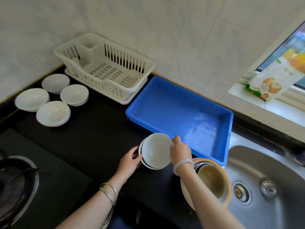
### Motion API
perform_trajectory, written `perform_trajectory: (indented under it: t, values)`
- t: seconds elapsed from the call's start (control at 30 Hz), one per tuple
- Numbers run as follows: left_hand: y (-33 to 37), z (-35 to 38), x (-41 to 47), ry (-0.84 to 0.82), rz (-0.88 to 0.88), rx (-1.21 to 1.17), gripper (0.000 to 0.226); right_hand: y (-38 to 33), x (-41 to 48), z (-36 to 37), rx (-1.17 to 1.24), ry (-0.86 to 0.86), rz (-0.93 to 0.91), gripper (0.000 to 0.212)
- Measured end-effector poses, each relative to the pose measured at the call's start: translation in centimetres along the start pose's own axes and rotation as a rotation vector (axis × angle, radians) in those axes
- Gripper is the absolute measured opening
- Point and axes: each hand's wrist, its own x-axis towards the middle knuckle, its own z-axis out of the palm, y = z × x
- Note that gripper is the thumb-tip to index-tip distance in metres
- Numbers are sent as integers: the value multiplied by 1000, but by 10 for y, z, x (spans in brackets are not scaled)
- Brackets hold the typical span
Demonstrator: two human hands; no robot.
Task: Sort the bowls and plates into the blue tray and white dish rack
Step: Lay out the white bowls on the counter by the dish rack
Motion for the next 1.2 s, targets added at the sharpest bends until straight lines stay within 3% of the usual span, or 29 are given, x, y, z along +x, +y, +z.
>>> perform_trajectory:
  t: [0.2,0.5,0.73,1.0,1.2]
  values:
    - [0,5,-2,-61,-95,-268,42,11,2,-24,241,60,64,21]
    - [4,-32,-2,96,-81,-373,40,-19,12,-44,467,95,-39,21]
    - [9,-105,-3,298,-73,-485,45,-83,45,-28,617,-6,-87,14]
    - [6,-175,5,525,-119,-649,47,-175,83,14,761,-212,-26,23]
    - [4,-179,8,556,-147,-694,46,-193,97,41,818,-260,72,23]
